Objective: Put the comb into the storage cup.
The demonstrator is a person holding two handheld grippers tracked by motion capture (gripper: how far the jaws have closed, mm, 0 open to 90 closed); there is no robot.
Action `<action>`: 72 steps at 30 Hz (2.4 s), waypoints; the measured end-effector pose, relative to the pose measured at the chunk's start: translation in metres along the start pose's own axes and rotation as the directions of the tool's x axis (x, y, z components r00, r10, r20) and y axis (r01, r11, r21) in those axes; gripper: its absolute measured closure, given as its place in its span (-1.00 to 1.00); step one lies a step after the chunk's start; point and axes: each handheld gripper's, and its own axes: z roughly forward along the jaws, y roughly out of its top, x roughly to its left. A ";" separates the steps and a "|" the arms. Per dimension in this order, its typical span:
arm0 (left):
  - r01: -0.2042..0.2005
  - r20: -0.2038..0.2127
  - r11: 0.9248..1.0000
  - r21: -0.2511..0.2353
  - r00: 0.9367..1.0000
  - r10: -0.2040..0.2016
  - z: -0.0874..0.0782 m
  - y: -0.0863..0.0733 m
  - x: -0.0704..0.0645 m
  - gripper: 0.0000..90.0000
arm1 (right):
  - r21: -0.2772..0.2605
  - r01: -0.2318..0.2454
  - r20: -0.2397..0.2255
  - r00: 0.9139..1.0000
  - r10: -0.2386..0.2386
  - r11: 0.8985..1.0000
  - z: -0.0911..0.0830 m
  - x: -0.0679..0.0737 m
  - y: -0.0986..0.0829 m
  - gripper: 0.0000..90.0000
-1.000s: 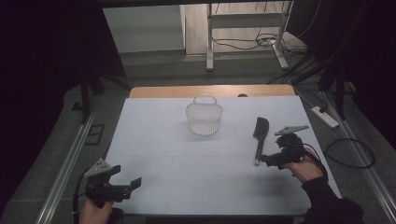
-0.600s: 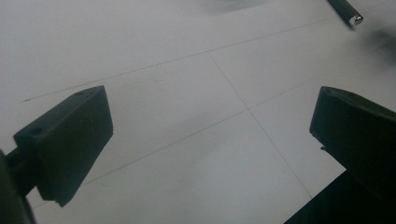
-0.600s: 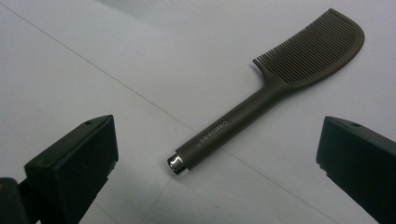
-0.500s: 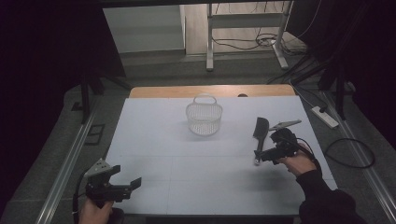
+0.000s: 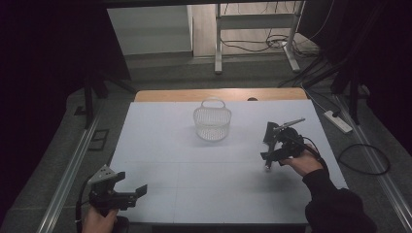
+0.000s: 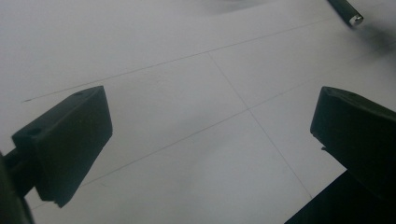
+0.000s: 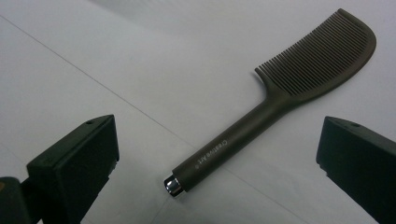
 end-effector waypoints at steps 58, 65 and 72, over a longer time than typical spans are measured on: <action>0.001 0.006 1.000 -0.003 1.000 -0.001 0.000 0.000 0.001 -1.00 | 0.048 0.107 -0.032 0.994 -0.105 0.993 0.038 -0.002 0.020 0.99; 0.000 0.008 1.000 -0.004 1.000 0.000 0.000 0.000 0.000 -0.99 | 0.085 0.102 -0.042 0.994 -0.098 0.991 0.045 -0.002 0.014 0.99; -0.002 0.008 1.000 -0.002 1.000 0.002 0.000 0.000 0.000 -0.99 | 0.112 0.091 -0.050 0.995 -0.086 0.990 0.052 -0.002 0.008 0.99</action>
